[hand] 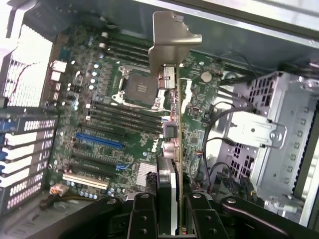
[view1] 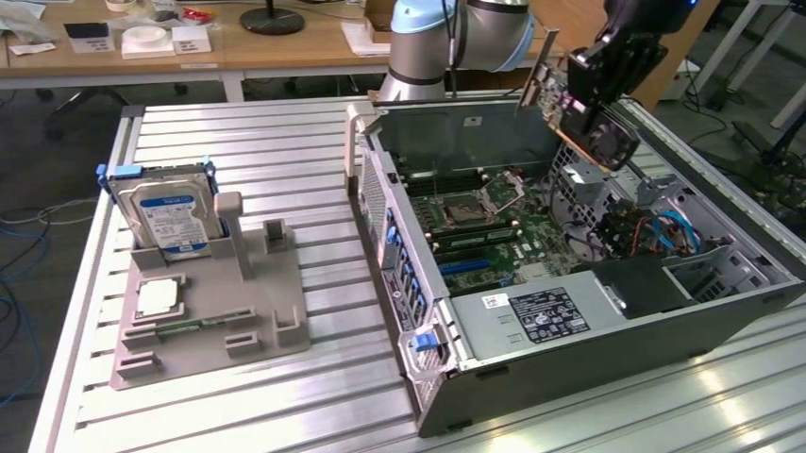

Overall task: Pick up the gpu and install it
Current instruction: 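Insert the gpu into the slot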

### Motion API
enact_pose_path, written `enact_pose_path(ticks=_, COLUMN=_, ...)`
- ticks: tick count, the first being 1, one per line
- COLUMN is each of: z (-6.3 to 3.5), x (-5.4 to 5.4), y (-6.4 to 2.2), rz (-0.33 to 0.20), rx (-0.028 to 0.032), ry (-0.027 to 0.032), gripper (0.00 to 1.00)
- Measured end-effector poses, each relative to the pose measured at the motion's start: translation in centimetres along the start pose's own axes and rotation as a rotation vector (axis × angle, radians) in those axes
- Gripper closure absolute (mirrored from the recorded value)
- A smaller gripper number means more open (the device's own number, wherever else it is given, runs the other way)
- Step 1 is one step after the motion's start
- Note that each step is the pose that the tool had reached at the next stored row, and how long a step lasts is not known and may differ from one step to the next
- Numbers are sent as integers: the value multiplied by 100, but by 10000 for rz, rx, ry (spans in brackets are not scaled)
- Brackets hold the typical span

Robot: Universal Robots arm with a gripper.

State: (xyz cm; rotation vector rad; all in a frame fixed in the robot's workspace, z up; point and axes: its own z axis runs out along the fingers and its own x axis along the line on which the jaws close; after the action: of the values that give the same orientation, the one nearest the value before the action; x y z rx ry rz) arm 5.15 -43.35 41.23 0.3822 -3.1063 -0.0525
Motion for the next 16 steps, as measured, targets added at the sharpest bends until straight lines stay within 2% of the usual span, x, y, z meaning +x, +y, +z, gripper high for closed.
enact_pose_path(ticks=16, z=47, x=0, y=-2, rz=-2913, rx=21, ry=101, gripper=72)
